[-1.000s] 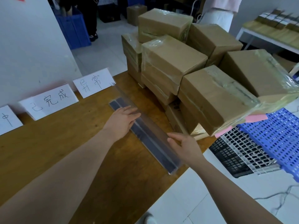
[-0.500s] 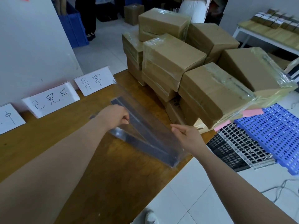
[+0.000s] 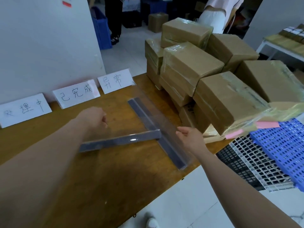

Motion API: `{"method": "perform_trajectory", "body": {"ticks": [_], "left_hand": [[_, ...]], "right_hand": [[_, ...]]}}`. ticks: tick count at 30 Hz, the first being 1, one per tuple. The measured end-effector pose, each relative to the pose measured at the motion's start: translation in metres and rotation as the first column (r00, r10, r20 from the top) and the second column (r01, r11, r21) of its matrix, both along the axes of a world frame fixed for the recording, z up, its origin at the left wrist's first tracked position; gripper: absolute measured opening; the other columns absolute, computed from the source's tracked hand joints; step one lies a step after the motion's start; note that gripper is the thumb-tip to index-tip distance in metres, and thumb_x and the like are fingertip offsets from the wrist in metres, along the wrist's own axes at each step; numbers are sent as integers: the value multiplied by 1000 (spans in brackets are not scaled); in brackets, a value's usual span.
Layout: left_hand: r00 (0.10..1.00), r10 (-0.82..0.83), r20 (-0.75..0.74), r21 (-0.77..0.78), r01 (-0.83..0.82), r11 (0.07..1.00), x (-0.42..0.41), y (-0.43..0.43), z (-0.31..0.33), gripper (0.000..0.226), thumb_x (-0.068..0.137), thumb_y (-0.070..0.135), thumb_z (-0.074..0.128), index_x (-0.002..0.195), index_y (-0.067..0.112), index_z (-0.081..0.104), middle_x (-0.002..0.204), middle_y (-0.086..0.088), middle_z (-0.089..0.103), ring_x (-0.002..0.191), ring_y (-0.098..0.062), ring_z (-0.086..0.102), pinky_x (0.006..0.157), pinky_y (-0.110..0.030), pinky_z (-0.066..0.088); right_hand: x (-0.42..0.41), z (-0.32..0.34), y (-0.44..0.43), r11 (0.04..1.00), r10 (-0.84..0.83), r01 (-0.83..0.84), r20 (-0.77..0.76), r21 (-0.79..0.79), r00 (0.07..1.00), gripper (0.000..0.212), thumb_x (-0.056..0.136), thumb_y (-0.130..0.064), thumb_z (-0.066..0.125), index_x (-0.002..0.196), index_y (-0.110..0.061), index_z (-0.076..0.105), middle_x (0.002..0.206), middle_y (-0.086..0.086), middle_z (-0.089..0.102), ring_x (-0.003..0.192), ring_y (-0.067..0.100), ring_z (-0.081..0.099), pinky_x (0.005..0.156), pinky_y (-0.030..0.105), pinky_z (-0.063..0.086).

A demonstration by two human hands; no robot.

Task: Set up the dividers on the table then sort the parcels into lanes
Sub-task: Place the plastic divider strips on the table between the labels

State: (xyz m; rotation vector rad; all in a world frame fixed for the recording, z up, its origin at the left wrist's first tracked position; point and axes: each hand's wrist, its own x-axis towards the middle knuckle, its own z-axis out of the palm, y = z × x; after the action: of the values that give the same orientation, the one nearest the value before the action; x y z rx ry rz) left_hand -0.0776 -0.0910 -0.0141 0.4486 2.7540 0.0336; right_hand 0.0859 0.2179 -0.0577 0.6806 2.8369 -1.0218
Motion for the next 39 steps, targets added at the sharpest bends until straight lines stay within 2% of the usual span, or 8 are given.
{"method": "perform_trajectory", "body": {"ticks": [5, 9, 13, 20, 25, 28, 33, 39], "left_hand": [[985, 153, 85, 84, -160, 984, 18, -18, -13, 10, 85, 21, 73, 80, 24, 66, 88, 0, 66, 84, -16, 59, 75, -29, 46], [961, 241, 135, 172, -263, 950, 33, -24, -23, 7, 87, 17, 72, 80, 17, 69, 73, 2, 61, 71, -14, 56, 70, -29, 43], [948, 290, 130, 173, -310, 935, 45, -21, -30, 6, 89, 18, 70, 83, 17, 68, 73, 3, 59, 72, -13, 56, 71, -28, 43], [917, 347, 197, 97, -370, 924, 64, -34, -32, 11, 89, 13, 67, 99, 10, 72, 91, -5, 68, 82, -19, 63, 75, -31, 52], [895, 401, 197, 136, -430, 893, 77, -47, -28, 8, 90, 7, 65, 88, 14, 67, 83, -3, 64, 80, -19, 63, 72, -29, 51], [858, 466, 217, 208, -507, 836, 85, -57, -24, 10, 89, 6, 66, 85, 14, 67, 81, -3, 65, 79, -19, 66, 75, -32, 57], [790, 559, 252, 361, -612, 703, 105, -84, -19, 6, 90, 5, 66, 86, 4, 70, 73, -12, 71, 66, -21, 70, 59, -30, 58], [694, 659, 289, 443, -708, 550, 138, -137, -13, 7, 93, 3, 61, 94, -1, 68, 85, -23, 72, 68, -28, 70, 51, -30, 57]], "right_hand": [[-9, -6, -10, 992, -48, 55, -65, 116, 997, 26, 91, -27, 64, 117, -25, 62, 107, -7, 64, 89, 7, 59, 79, 25, 52], [-17, -4, -14, 974, -40, 48, -40, 223, 998, 16, 87, -28, 68, 100, -26, 60, 94, -8, 59, 81, 9, 58, 74, 31, 55], [-22, -5, -13, 962, -30, 47, -68, 269, 997, 8, 89, -26, 66, 91, -25, 58, 86, -8, 56, 75, 8, 55, 68, 29, 53], [-19, -6, -10, 948, 50, -21, -83, 318, 995, 12, 95, -24, 54, 99, -22, 65, 95, -5, 58, 80, 9, 56, 68, 26, 50], [-12, 0, -16, 968, 59, -10, -185, 252, 981, 19, 95, -21, 56, 109, -22, 69, 112, -4, 59, 92, 9, 58, 80, 29, 53], [-13, 8, -26, 976, 52, -11, -184, 219, 981, 18, 94, -24, 57, 108, -24, 68, 108, -6, 61, 91, 9, 59, 82, 34, 55], [-23, 20, -53, 992, 29, -3, -195, 129, 980, 19, 94, -24, 58, 110, -23, 69, 108, -4, 67, 95, 11, 62, 84, 34, 55], [-26, 28, -110, 987, 150, -138, -171, 80, 974, 20, 94, -23, 59, 110, -20, 69, 110, -2, 67, 97, 15, 63, 88, 36, 55]]}}
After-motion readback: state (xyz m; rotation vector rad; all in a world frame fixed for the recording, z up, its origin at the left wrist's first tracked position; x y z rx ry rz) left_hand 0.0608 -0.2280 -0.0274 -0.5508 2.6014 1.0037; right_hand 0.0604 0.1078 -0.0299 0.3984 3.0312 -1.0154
